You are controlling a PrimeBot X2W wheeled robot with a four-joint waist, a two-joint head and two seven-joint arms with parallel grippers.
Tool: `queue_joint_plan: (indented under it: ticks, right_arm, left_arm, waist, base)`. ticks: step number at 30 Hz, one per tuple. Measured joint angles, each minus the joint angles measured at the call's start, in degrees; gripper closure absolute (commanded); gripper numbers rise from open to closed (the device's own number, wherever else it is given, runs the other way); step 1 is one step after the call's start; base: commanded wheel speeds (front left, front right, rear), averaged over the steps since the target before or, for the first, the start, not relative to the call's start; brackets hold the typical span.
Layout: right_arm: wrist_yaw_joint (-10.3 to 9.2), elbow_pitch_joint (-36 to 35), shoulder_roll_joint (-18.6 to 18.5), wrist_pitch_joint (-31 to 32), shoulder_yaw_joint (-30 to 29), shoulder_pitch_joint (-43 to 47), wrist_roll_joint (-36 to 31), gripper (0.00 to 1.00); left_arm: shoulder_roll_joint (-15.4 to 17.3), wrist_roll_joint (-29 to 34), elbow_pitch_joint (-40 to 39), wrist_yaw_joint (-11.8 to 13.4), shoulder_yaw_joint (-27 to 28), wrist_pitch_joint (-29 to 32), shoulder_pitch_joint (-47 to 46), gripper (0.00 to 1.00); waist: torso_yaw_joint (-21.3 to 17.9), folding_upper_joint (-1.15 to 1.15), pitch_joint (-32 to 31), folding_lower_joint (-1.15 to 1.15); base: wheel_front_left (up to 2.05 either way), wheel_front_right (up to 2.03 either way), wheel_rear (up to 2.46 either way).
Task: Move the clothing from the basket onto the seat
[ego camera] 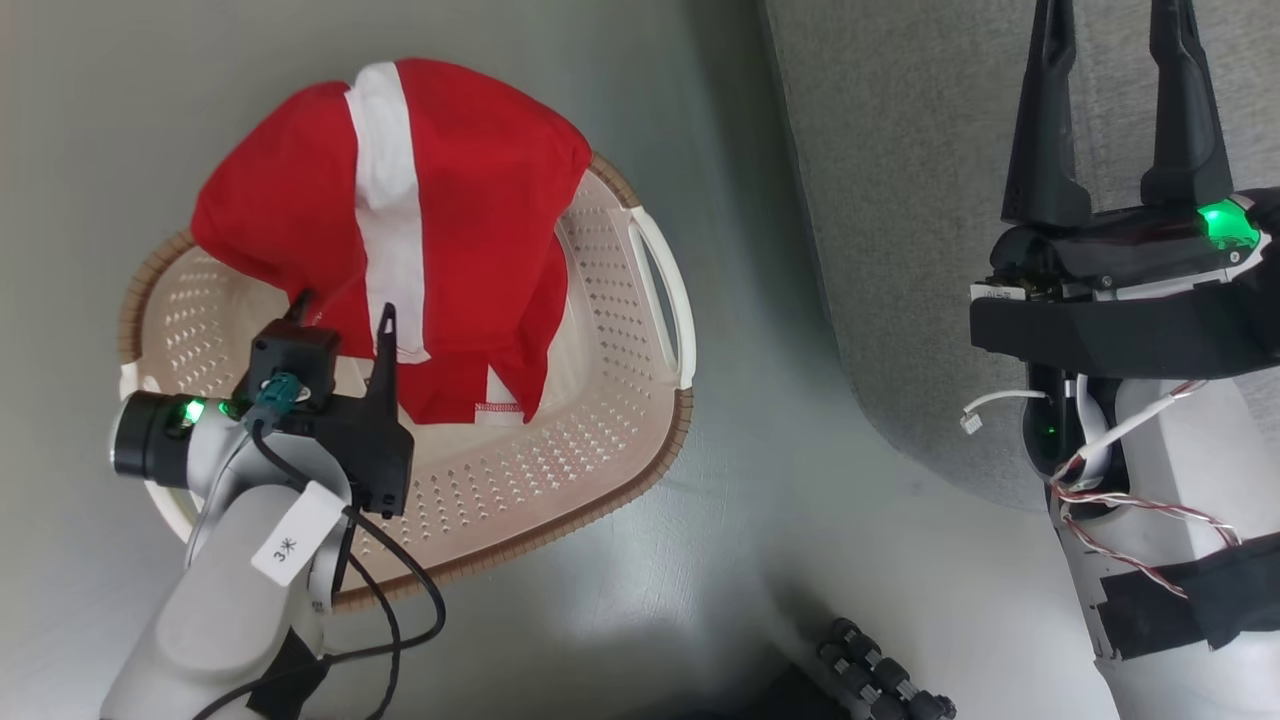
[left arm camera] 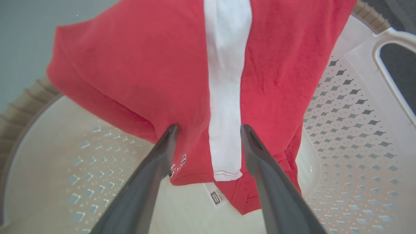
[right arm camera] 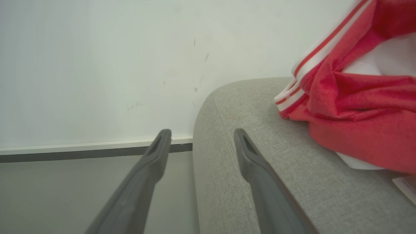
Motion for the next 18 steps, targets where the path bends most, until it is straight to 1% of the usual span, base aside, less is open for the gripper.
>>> queue_joint_plan:
  ticks: [7,18]
  right_arm:
    - [0.34,1.1,0.6,-0.3,0.2,-1.0,0.0,0.00]
    - [0.83,3.0,1.1,-0.4,0.6,-1.5,0.0,0.00]
  left_arm:
    - [-0.1,0.9,2.2,0.9,1.2,-1.5,-1.9,0.00]
    - [-0.4,3.1,4.8,1.5,2.4,-3.3,-3.5,0.00]
  waist:
    - [-0.3,0.00,1.5,-0.01]
    - [-0.5,0.00,2.0,-0.01]
  base:
    - [0.00,0.00,0.00]
    - [0.00,0.00,0.00]
